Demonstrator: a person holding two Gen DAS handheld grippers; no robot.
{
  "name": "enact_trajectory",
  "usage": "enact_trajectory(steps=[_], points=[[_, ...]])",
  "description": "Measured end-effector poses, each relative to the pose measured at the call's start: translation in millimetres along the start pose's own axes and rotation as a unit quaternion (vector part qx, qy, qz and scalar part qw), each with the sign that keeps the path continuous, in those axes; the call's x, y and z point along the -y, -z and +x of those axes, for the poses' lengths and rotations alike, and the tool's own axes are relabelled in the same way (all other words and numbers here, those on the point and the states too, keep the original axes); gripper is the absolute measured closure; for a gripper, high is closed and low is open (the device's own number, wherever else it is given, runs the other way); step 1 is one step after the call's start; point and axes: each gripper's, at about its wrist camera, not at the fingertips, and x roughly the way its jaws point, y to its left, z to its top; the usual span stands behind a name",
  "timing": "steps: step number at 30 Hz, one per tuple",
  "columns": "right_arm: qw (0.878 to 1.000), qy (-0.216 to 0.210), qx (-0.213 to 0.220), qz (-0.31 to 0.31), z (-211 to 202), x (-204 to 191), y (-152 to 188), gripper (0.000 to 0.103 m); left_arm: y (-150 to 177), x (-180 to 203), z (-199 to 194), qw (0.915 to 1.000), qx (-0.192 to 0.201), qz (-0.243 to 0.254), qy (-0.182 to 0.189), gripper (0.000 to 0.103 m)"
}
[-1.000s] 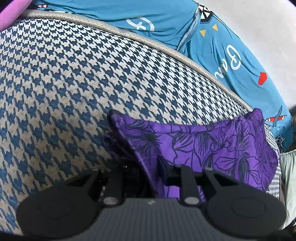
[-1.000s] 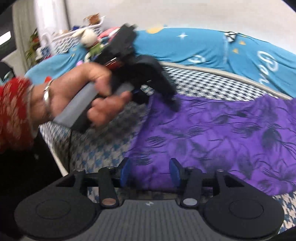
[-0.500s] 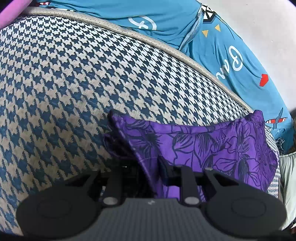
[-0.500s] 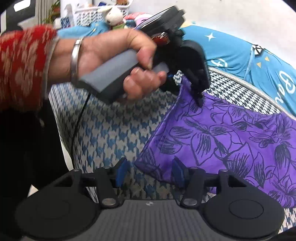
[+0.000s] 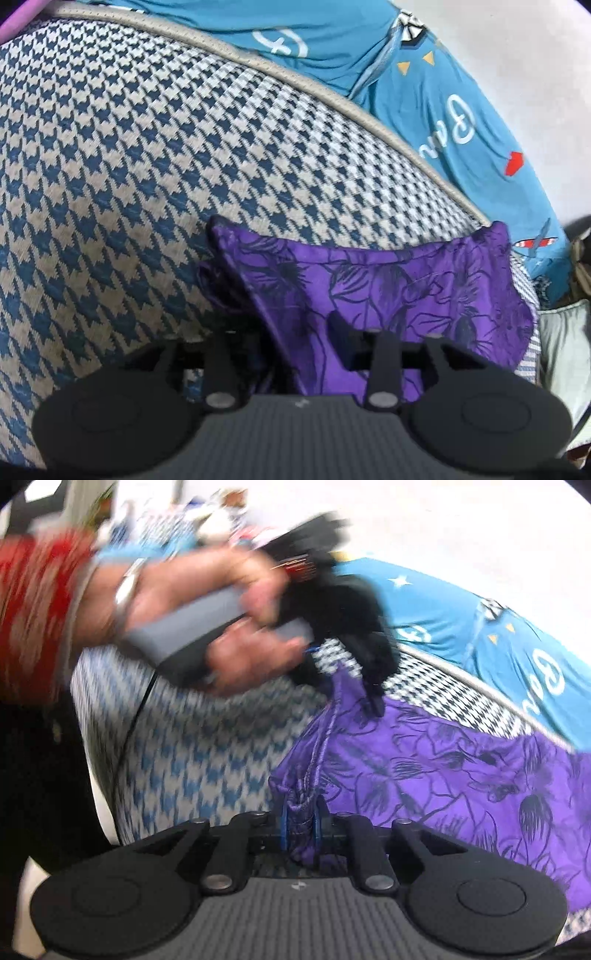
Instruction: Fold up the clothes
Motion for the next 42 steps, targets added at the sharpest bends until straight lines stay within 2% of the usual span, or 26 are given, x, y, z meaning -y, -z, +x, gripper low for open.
enact_trajectory(steps=[3,4,6,9,11,13,14,16,17,19,20,22,29,38,40,41,42], points=[[0.997,-0.017,0.018,0.071,-12.2,25.6,-7.1,0.09,0.8,1.6,-6.2,0.9999,-0.002,0.005,0.009,0.039],[0.995,-0.023,0.024,0.09,-15.0,32.0,-8.6,0.09,1.2,1.7,-7.6,0.9999,-0.004,0.005,0.015,0.03],[0.991,-0.034,0.031,0.123,-18.6,43.9,-9.7,0.09,2.0,1.9,-10.0,0.9996,-0.009,0.004,0.026,0.024],[0.987,-0.046,0.038,0.152,-19.7,53.8,-10.4,0.09,4.7,3.8,-4.3,0.9983,-0.028,-0.002,0.05,0.023],[0.987,-0.043,0.04,0.149,-19.5,51.8,-9.6,0.09,6.1,6.1,0.2,0.9976,-0.037,-0.005,0.059,0.03],[0.989,-0.039,0.034,0.139,-18.5,51.5,-9.2,0.09,7.2,9.5,5.3,0.9971,-0.044,-0.007,0.062,0.054],[0.99,-0.035,0.03,0.133,-18.8,50.5,-8.4,0.09,7.7,11.1,7.8,0.9969,-0.047,-0.008,0.063,0.058],[0.993,-0.031,0.024,0.113,-18.3,45.2,-6.3,0.089,8.7,14.4,12.6,0.9964,-0.054,-0.01,0.065,0.077],[0.995,-0.026,0.021,0.097,-17.3,40.7,-4.5,0.088,8.9,15.8,11.8,0.9964,-0.054,-0.011,0.065,0.08],[0.998,-0.015,0.013,0.063,-15.1,31.1,-0.9,0.077,9.0,16.3,10.2,0.9963,-0.053,-0.019,0.065,0.086],[0.999,-0.013,0.009,0.051,-13.2,27.5,1.2,0.068,9.0,16.2,10.0,0.9964,-0.053,-0.023,0.062,0.087],[0.999,-0.013,0.001,0.037,-9.1,22.8,5.2,0.06,9.0,15.4,10.3,0.9964,-0.054,-0.032,0.058,0.089],[1.0,-0.003,-0.012,-0.02,2.5,0.1,14.6,0.057,9.4,14.0,9.9,0.9963,-0.053,-0.046,0.049,0.089],[0.993,0.054,-0.007,-0.107,19.4,-27.2,18.2,0.056,9.8,10.7,6.8,0.996,-0.054,-0.055,0.045,0.089],[0.991,0.067,-0.006,-0.117,23.5,-28.7,18.5,0.058,9.6,9.2,6.2,0.9959,-0.054,-0.057,0.045,0.089],[0.99,0.073,-0.005,-0.117,24.9,-27.5,17.8,0.064,9.4,9.0,6.0,0.9959,-0.054,-0.057,0.045,0.089],[0.991,0.075,-0.005,-0.112,25.5,-25.1,16.4,0.08,9.2,8.6,5.8,0.9959,-0.054,-0.057,0.046,0.089]])
